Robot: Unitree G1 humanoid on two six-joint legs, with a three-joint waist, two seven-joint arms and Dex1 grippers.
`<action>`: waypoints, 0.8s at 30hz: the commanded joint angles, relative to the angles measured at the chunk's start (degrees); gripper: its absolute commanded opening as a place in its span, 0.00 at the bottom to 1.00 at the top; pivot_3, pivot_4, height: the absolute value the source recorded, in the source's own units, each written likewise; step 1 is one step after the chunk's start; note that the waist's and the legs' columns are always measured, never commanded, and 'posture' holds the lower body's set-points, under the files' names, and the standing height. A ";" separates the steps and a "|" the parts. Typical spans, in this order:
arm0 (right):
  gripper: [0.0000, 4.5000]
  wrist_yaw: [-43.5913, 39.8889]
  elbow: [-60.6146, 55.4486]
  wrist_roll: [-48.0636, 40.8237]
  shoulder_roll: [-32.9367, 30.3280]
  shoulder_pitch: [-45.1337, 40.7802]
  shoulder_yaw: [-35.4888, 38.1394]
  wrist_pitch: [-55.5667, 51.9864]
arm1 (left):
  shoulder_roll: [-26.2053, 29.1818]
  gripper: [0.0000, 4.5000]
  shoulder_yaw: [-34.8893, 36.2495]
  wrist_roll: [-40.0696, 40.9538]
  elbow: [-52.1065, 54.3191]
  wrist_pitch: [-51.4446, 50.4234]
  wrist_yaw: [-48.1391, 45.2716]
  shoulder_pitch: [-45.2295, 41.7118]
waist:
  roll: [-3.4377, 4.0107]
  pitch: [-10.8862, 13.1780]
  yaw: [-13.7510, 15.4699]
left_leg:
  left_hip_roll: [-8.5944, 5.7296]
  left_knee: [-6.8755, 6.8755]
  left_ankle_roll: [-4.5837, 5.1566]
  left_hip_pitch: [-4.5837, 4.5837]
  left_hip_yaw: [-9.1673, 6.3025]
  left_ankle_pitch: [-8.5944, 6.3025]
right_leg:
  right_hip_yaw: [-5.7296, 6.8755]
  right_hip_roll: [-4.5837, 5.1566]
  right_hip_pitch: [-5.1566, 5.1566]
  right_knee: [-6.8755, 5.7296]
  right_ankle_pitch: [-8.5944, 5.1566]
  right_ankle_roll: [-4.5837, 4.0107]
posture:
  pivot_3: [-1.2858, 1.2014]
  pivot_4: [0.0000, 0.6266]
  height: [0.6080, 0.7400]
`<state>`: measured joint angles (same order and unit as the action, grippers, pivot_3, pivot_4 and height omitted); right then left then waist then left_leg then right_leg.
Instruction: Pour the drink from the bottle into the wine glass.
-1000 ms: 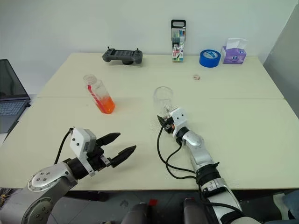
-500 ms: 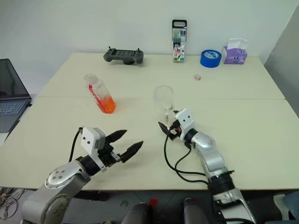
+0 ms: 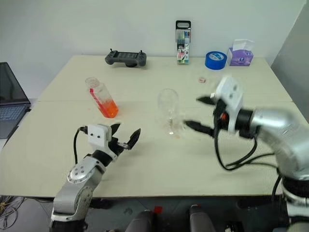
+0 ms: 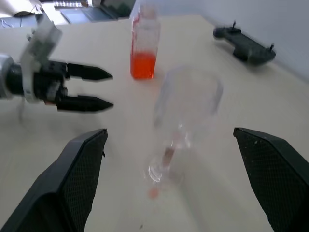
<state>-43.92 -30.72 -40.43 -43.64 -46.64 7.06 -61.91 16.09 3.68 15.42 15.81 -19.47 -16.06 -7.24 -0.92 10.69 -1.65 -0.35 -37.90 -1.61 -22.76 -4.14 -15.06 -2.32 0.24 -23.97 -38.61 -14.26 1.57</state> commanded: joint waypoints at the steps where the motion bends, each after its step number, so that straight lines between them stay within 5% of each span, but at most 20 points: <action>1: 0.99 -1.52 2.78 -3.04 -0.50 -6.09 -0.15 -0.67 | -0.48 1.00 2.69 -1.68 -3.16 3.32 2.67 -4.04 | -0.05 0.01 0.07 | -0.01 -0.01 0.00 -0.07 -0.01 0.00 | 0.02 0.01 -0.04 0.00 0.00 0.00 | 0.52 0.24 1.00; 12: 0.99 -10.28 11.14 1.11 -4.60 -8.76 -5.65 8.10 | 3.68 1.00 10.76 -4.19 -5.25 8.77 6.04 -6.91 | -0.11 0.00 0.18 | -0.12 -0.06 0.00 -0.09 -0.05 0.00 | -0.09 0.49 -0.05 0.05 0.02 0.00 | 0.52 0.24 1.00; 24: 0.99 -12.61 12.69 1.20 -3.13 -9.70 -7.32 10.76 | 12.19 1.00 15.17 3.66 -17.79 3.80 -4.75 -16.79 | -0.11 0.00 0.10 | -0.12 -0.05 -0.01 -0.10 -0.06 0.00 | -0.03 0.45 -0.07 0.02 0.02 0.01 | 0.52 0.24 1.00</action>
<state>-56.19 -17.17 -39.16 -46.52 -54.87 -1.27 -52.02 27.27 17.87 18.04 -1.69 -16.78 -19.46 -22.76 -1.03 10.70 -1.55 -0.47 -37.95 -1.62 -22.86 -4.23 -15.06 -2.36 0.70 -24.05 -38.59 -14.24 1.58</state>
